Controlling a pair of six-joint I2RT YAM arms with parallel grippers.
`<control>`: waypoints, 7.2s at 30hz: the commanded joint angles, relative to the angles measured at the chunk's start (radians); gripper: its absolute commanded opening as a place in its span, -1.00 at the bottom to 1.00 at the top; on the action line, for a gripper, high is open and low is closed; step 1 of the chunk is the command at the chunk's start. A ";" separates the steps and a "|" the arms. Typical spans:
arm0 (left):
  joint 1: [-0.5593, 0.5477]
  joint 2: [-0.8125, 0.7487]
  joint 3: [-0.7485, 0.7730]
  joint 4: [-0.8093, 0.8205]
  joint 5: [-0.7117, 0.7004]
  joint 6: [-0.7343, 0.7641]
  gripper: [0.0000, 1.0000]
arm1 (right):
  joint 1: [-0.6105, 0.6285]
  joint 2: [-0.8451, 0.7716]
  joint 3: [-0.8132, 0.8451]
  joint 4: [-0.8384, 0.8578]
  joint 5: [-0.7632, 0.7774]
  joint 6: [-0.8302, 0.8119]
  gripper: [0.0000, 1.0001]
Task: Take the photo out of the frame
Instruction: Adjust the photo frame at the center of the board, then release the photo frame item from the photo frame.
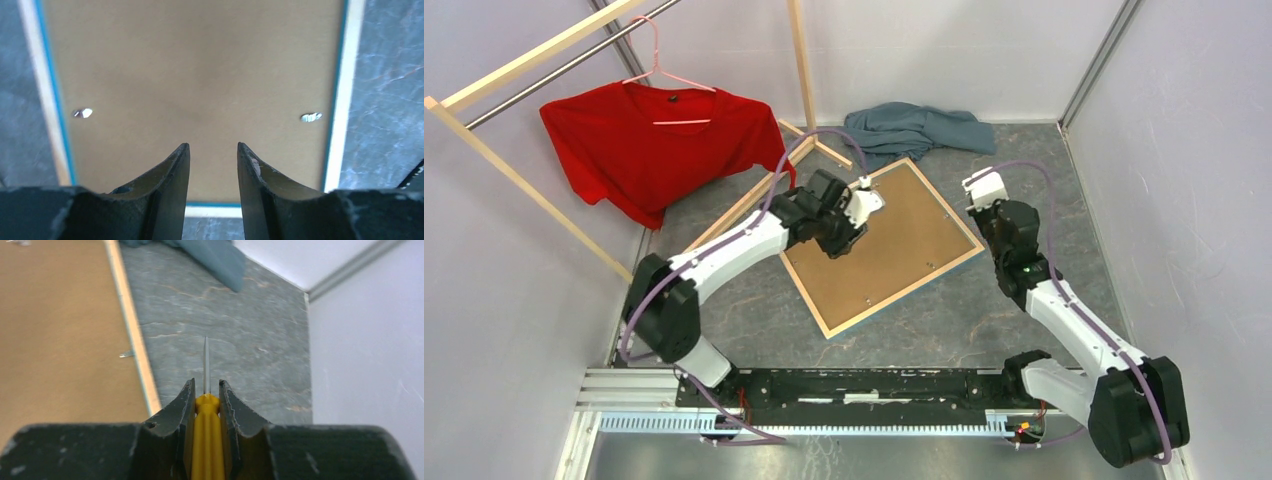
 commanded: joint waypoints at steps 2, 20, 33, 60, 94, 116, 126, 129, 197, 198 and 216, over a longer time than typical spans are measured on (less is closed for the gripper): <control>-0.088 0.159 0.167 -0.009 0.124 -0.012 -0.06 | -0.080 -0.032 0.017 0.083 0.152 0.056 -1.00; -0.306 0.665 0.703 0.130 0.400 -0.286 -0.02 | -0.268 -0.050 0.016 0.066 0.090 0.092 -1.00; -0.308 0.803 0.760 0.188 0.363 -0.375 -0.02 | -0.293 -0.077 0.009 0.063 0.021 0.108 -1.00; -0.306 0.895 0.827 0.143 0.233 -0.325 -0.02 | -0.293 -0.062 0.006 0.060 -0.058 0.107 -1.00; -0.439 0.589 0.461 -0.046 0.514 -0.025 -0.08 | -0.293 -0.065 0.006 0.058 -0.058 0.111 -1.00; 0.094 0.102 0.134 0.098 -0.048 -0.256 0.08 | -0.294 -0.075 0.009 0.034 -0.161 0.120 -1.00; 0.325 0.046 -0.039 0.052 -0.099 -0.285 0.01 | -0.240 -0.072 0.003 -0.005 -0.575 0.051 -1.00; 0.382 0.045 -0.051 0.050 -0.068 -0.285 -0.01 | -0.174 -0.077 -0.010 -0.017 -0.700 0.000 -1.00; 0.574 0.136 -0.211 0.224 0.182 -0.195 0.12 | 0.742 0.805 0.797 -0.308 -0.305 0.062 -1.00; 0.574 0.142 -0.210 0.224 0.173 -0.195 0.12 | 0.741 0.807 0.799 -0.310 -0.307 0.063 -1.00; 0.574 0.177 -0.213 0.223 0.256 -0.206 -0.16 | 0.761 0.845 0.817 -0.324 -0.334 0.078 -1.00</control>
